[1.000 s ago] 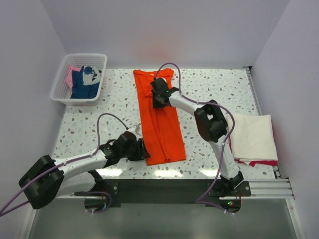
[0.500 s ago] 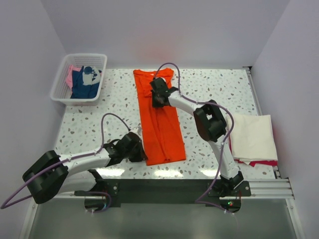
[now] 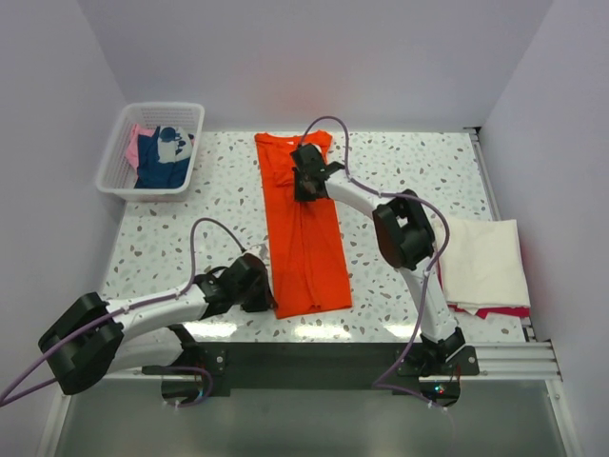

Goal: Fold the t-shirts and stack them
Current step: Fold the tshirt

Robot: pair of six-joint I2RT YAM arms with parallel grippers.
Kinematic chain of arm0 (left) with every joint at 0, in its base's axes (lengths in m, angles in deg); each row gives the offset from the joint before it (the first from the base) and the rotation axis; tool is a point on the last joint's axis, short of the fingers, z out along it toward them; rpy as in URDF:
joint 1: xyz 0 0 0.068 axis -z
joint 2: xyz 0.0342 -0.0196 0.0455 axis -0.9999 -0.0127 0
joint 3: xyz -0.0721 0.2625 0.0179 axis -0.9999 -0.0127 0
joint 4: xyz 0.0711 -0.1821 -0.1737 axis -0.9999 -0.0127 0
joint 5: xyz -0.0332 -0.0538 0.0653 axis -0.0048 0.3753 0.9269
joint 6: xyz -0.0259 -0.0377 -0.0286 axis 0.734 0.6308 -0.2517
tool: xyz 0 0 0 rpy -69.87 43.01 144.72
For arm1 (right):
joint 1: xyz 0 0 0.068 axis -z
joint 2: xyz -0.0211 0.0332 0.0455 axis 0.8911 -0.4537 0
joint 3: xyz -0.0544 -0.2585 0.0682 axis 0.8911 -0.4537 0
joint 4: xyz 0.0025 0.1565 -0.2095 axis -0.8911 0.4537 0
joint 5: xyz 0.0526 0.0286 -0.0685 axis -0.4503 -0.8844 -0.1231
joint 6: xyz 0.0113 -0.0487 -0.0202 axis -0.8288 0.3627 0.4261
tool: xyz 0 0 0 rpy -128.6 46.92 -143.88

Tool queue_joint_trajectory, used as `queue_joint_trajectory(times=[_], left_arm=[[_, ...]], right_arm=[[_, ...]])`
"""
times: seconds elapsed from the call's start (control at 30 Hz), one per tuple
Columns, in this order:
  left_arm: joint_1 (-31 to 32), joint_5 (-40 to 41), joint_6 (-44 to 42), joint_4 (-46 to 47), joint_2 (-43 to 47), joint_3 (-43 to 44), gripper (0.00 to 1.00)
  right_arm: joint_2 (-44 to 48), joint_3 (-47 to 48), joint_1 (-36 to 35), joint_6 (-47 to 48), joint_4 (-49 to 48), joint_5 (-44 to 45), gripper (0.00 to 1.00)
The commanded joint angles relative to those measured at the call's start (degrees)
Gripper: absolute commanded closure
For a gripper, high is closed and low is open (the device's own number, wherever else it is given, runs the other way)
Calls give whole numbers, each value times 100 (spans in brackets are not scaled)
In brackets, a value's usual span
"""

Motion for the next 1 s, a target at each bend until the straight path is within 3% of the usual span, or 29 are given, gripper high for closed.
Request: queue_joint_trajectory(times=[0.0, 0.17, 0.47, 0.67, 0.83, 0.97], left_arm=[[40, -39, 54, -396, 114, 15, 100], [40, -48, 45, -413, 122, 33, 100], [40, -57, -69, -686, 201, 235, 100], [40, 4, -209, -1160, 359, 621, 64], [40, 102, -552, -1635, 526, 1270, 63], [40, -407, -710, -1153, 422, 1500, 65]], right_arm=[[111, 300, 70, -47, -14, 12, 99], [171, 204, 70, -82, -22, -146, 94], [1041, -648, 53, -196, -58, -489, 64], [2402, -2235, -255, -205, 74, -138, 63], [3965, -3766, -519, -336, 39, 283, 64], [4943, -5163, -668, -495, -50, 424, 65]])
